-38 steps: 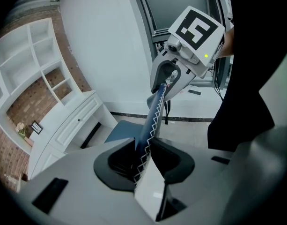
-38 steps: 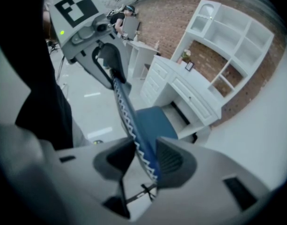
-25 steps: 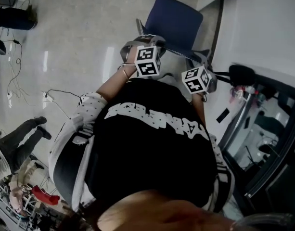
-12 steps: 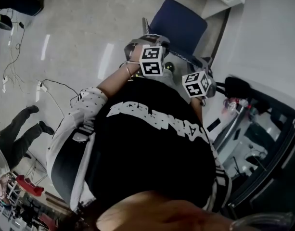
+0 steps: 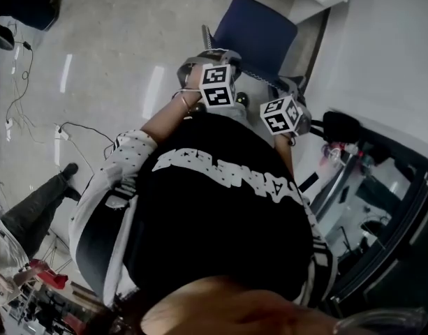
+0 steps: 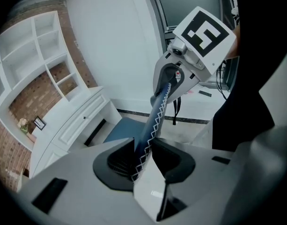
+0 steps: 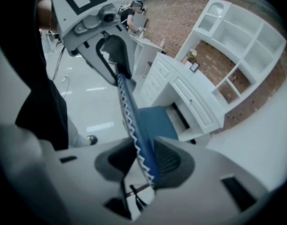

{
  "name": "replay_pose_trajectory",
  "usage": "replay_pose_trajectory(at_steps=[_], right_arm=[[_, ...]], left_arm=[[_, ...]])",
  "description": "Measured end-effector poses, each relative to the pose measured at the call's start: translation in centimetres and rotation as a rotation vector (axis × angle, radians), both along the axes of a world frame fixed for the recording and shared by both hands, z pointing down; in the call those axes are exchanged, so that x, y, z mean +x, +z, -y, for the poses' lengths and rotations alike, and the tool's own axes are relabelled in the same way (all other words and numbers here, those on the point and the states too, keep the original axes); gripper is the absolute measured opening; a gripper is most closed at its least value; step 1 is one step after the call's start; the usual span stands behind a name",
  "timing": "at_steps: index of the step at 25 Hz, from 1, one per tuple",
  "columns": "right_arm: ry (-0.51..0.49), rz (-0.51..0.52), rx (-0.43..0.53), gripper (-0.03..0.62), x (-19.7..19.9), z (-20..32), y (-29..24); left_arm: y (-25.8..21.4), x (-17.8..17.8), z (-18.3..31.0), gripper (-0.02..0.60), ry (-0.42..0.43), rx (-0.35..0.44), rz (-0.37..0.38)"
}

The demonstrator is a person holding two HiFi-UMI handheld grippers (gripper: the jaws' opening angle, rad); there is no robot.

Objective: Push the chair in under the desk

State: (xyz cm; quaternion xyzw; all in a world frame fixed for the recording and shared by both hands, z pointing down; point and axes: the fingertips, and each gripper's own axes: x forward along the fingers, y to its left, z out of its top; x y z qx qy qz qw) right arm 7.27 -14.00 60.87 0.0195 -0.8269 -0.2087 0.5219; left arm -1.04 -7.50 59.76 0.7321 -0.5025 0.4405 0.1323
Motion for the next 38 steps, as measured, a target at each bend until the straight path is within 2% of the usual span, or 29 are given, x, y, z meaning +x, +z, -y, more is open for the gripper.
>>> replay_pose_trajectory(at_steps=[9,20,38], right_arm=[[0.009,-0.010,0.007,0.137,-0.6,4.1,0.0],[-0.034,-0.001,0.015,0.138,-2.0,8.6,0.0],[-0.111,0.018,0.036,0.139,-3.7,12.4,0.0]], left_arm=[[0.2,-0.5,3.7,0.143,0.002,-0.008,-0.013],[0.1,-1.3,7.7,0.140,-0.032,-0.020,-0.016],[0.1,-2.6,11.3,0.141,-0.098,-0.024,-0.004]])
